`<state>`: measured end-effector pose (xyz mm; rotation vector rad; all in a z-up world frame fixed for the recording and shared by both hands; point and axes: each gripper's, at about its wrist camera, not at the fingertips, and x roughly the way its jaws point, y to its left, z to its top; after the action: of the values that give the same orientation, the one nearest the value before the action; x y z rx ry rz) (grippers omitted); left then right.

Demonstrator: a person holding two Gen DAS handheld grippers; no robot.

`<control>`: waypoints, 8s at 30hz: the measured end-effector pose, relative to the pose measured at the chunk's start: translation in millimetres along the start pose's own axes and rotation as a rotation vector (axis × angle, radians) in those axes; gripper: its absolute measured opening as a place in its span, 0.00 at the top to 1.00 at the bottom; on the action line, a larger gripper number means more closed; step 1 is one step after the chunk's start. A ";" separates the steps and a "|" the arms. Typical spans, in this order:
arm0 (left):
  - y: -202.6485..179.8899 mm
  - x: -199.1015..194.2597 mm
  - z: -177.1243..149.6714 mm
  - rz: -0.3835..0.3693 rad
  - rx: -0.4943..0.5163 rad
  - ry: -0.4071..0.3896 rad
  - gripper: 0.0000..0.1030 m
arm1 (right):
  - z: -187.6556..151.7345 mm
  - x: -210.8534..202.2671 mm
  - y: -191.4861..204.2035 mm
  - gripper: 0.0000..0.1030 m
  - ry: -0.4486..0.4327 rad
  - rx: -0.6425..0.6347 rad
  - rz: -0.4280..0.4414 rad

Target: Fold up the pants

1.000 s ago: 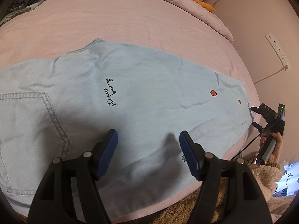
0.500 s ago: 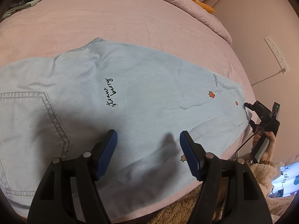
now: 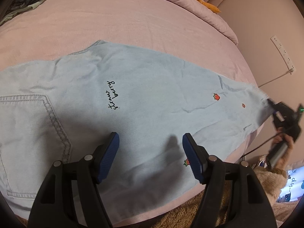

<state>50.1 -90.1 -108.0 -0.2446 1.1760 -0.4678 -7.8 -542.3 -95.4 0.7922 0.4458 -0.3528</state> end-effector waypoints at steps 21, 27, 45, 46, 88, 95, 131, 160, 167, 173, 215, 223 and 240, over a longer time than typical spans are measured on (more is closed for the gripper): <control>56.0 -64.6 -4.8 0.143 -0.149 -0.152 0.34 | -204.6 6.6 243.9 0.87 0.552 -0.745 0.498; 52.5 -57.6 -7.2 0.108 -0.123 -0.128 0.34 | -219.6 15.5 224.6 0.75 0.675 -0.729 0.434; -9.4 19.3 26.8 -0.108 0.024 0.068 0.56 | -122.4 -10.1 106.2 0.50 0.438 -0.434 0.112; -12.2 22.2 27.6 -0.116 0.023 0.072 0.56 | -123.8 -8.1 102.5 0.51 0.438 -0.427 0.109; -33.0 -17.4 32.9 0.075 0.100 -0.056 0.87 | -140.7 6.3 101.4 0.51 0.429 -0.488 0.032; -26.4 -19.5 54.8 0.050 0.069 -0.119 0.79 | -140.9 7.1 101.2 0.51 0.431 -0.493 0.026; 50.5 -104.7 -4.9 0.212 -0.075 -0.258 0.39 | -127.3 -11.2 128.3 0.45 0.382 -0.514 0.018; 177.3 -122.8 -81.1 0.131 -0.462 -0.233 0.36 | -194.3 -19.8 217.4 0.30 0.530 -0.654 0.325; 184.7 -119.9 -64.5 0.081 -0.512 -0.230 0.41 | -198.3 -12.9 215.5 0.30 0.563 -0.630 0.337; 191.3 -114.0 -56.9 0.000 -0.547 -0.261 0.50 | -190.1 -16.4 212.2 0.30 0.533 -0.619 0.335; -60.1 -20.8 28.5 -0.072 0.131 -0.123 0.62 | -133.8 -27.4 114.1 0.30 0.425 -0.331 0.186; -82.7 -10.6 23.7 -0.057 0.230 -0.093 0.37 | -130.4 -32.2 104.0 0.30 0.416 -0.323 0.171; 1.0 -65.8 7.8 0.104 0.052 -0.196 0.03 | -135.2 -45.2 130.4 0.30 0.465 -0.352 0.380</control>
<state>37.5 -58.5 -51.1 -0.1793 0.9784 -0.3739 -19.6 -350.2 -77.8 0.5916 0.7529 0.2692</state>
